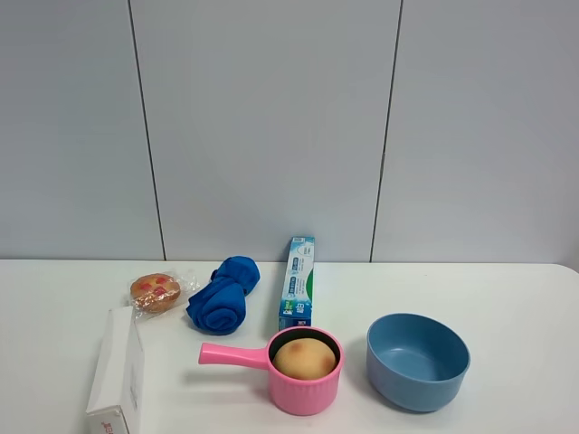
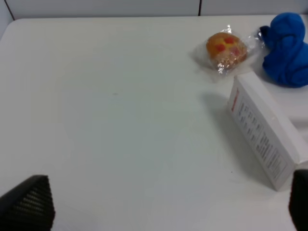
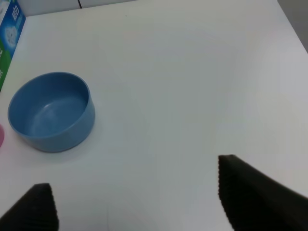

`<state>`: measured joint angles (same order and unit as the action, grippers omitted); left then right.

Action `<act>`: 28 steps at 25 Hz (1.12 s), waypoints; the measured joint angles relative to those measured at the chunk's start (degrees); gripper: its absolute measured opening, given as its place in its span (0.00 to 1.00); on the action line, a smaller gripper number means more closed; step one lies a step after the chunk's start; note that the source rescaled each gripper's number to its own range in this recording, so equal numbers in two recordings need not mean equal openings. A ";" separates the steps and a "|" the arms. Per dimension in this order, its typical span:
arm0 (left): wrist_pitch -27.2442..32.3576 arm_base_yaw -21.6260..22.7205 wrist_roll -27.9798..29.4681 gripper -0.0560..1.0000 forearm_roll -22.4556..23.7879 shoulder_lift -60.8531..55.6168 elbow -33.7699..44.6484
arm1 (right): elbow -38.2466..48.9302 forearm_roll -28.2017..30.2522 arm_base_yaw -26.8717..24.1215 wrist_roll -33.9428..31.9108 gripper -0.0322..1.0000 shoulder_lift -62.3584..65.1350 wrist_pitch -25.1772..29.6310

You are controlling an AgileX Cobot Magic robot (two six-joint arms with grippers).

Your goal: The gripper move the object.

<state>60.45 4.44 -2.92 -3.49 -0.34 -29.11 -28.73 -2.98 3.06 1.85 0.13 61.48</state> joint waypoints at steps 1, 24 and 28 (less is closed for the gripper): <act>0.00 0.00 0.00 1.00 0.00 0.00 0.00 | 0.00 0.00 0.00 0.00 0.74 0.00 0.00; 0.00 0.00 0.00 1.00 0.00 0.00 0.00 | 0.00 -0.02 0.45 4.33 0.92 0.00 0.00; 0.00 0.00 0.00 1.00 0.00 0.00 0.00 | 0.00 -0.02 0.45 4.53 0.92 0.00 0.00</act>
<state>60.45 4.44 -2.92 -3.49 -0.34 -29.11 -28.73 -3.00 3.51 6.38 0.13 61.48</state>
